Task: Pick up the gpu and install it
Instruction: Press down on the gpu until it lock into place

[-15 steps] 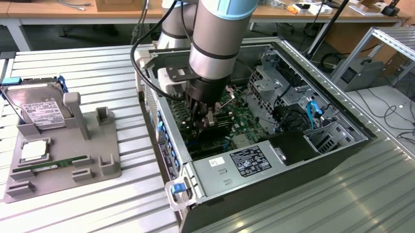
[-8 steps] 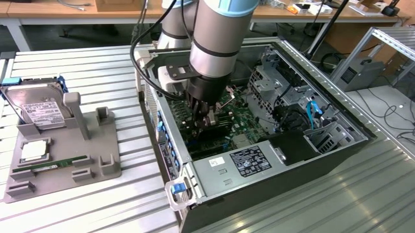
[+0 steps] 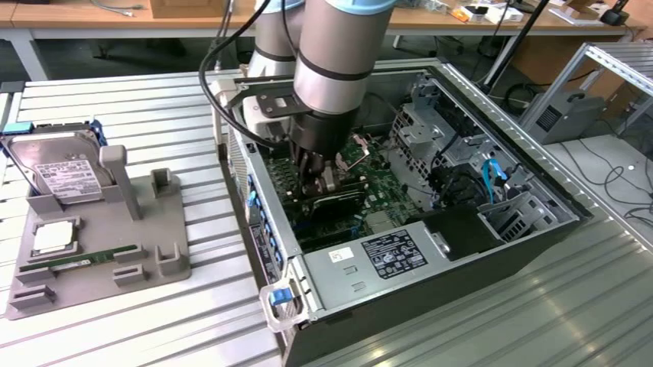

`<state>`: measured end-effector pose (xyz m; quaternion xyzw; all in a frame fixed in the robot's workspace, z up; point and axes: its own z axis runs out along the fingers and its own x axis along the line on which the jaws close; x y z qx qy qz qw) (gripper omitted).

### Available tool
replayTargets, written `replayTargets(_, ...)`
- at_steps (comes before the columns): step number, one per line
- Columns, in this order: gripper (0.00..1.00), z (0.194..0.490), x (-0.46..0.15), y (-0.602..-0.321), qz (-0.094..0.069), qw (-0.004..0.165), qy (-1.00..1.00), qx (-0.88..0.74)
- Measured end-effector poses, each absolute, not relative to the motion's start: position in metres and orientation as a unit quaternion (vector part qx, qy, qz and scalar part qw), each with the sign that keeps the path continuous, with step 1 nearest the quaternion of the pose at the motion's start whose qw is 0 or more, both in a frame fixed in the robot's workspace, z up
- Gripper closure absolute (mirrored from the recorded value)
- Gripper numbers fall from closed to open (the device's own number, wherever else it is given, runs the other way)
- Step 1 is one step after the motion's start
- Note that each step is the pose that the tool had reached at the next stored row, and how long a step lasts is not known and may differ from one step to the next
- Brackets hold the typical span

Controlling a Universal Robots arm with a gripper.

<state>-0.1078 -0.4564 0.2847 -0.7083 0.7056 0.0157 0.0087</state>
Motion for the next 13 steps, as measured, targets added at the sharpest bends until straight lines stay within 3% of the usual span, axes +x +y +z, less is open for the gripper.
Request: replayTargets(13,0.89,0.285,-0.138,-0.453,0.015,0.010,0.706,-0.708)
